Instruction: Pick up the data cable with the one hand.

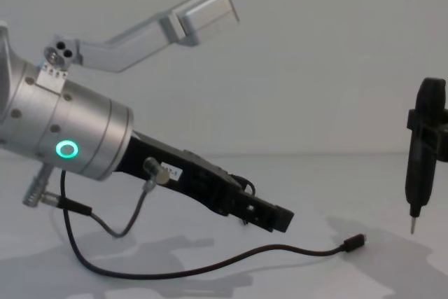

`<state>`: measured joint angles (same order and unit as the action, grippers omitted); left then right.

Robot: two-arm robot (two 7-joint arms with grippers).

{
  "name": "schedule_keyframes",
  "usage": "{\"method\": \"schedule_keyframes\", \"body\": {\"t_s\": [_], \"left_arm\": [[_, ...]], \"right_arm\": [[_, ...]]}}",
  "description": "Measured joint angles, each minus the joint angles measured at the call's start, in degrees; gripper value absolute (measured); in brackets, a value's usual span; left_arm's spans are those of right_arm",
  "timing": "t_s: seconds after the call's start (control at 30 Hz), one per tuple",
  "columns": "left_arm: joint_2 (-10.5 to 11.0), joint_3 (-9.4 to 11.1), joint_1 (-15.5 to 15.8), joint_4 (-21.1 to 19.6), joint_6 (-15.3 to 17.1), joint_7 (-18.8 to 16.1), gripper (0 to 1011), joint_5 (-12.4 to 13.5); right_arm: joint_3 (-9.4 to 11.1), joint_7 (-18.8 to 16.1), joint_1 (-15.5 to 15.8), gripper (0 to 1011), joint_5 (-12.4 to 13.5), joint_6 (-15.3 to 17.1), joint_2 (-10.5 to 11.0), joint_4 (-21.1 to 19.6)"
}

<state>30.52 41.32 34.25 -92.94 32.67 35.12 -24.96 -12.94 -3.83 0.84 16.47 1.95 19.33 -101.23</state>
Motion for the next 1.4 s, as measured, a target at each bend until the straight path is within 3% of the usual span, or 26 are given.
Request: {"method": "schedule_keyframes", "body": {"t_s": [0.57,0.73,1.1,1.4], "left_arm": [[-3.3,0.0,-0.3,3.3,4.8,-3.9,1001,-2.3],[-3.7,0.7,0.2,4.4,4.4,-4.0,1001,-1.9],[-4.0,3.1,1.8,6.7,0.1,-2.5,1001,0.8],[-4.8,3.5,2.0,7.6,0.2,-2.5,1001,1.5]], "right_arm": [[0.0,0.0,0.0,279,0.0,0.0,0.0,0.0],[0.0,0.0,0.0,279,0.0,0.0,0.0,0.0],[0.0,0.0,0.0,279,0.0,0.0,0.0,0.0],[0.0,0.0,0.0,279,0.0,0.0,0.0,0.0]]}}
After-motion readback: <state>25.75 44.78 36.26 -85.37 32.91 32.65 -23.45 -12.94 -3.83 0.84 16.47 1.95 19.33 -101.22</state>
